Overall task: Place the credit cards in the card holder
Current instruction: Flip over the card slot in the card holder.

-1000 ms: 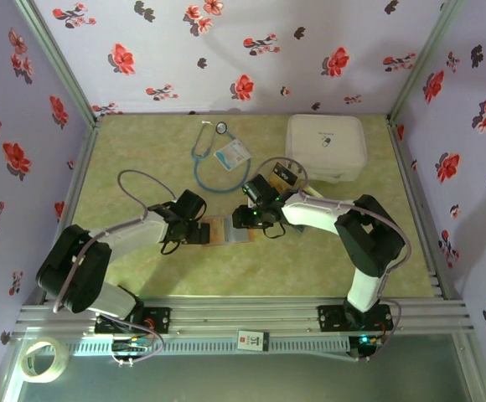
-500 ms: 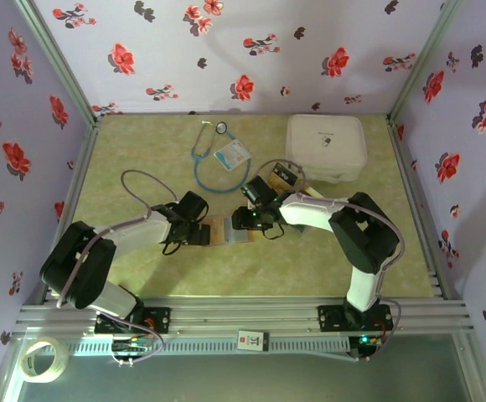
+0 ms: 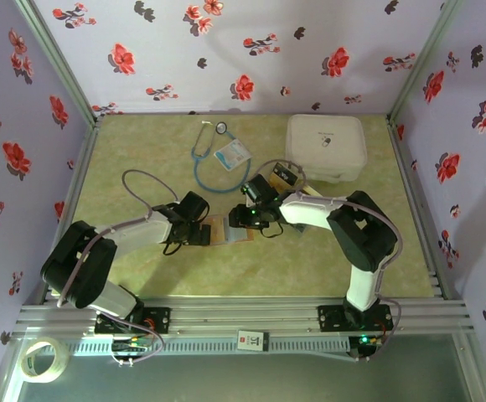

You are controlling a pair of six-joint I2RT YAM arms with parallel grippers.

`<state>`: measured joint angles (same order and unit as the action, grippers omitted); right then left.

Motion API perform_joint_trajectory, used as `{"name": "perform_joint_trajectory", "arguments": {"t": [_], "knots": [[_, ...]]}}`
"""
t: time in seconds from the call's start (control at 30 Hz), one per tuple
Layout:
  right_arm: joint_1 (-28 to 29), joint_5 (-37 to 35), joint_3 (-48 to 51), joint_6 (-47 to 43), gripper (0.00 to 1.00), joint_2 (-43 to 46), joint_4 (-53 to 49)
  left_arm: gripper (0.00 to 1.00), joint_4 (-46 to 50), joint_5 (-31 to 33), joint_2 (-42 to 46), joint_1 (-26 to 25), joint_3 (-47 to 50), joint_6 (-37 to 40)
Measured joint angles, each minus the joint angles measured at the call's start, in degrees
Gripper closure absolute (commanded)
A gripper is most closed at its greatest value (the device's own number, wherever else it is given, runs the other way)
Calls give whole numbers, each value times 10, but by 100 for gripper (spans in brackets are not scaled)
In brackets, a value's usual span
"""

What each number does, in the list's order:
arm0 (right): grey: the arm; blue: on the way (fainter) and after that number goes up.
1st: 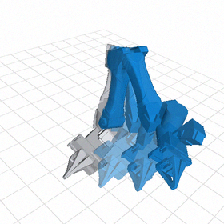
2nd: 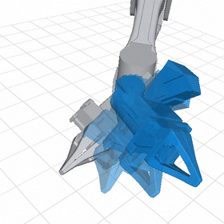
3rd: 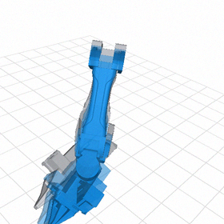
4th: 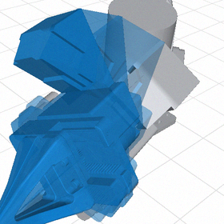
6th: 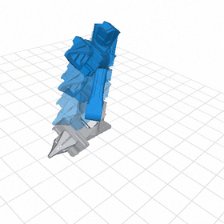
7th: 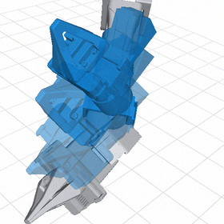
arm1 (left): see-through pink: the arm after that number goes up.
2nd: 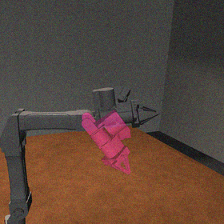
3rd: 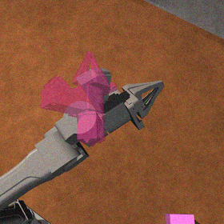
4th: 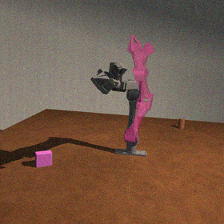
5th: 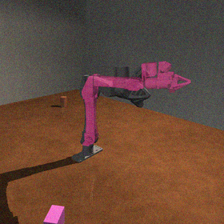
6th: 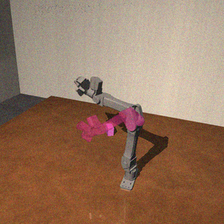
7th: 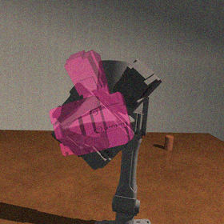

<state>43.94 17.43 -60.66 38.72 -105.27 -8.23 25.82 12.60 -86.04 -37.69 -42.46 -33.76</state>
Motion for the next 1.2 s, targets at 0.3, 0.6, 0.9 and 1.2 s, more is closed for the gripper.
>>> {"name": "perform_joint_trajectory", "arguments": {"t": [0.3, 0.6, 0.9, 1.2], "knots": [[13, 28, 0, 20, 54, 0, 19, 0, 2, 5, 3, -2, 0, 0], [43, 30, -30, 29, 53, -1, 20, 0, 26, 15, 72, 42, -3, 0], [68, 34, -89, 47, 53, -66, 40, 0, 41, 24, 153, 85, -3, 0], [71, 40, -98, 59, 54, -94, 63, 0, 49, 24, 156, 85, -3, -2]]}}
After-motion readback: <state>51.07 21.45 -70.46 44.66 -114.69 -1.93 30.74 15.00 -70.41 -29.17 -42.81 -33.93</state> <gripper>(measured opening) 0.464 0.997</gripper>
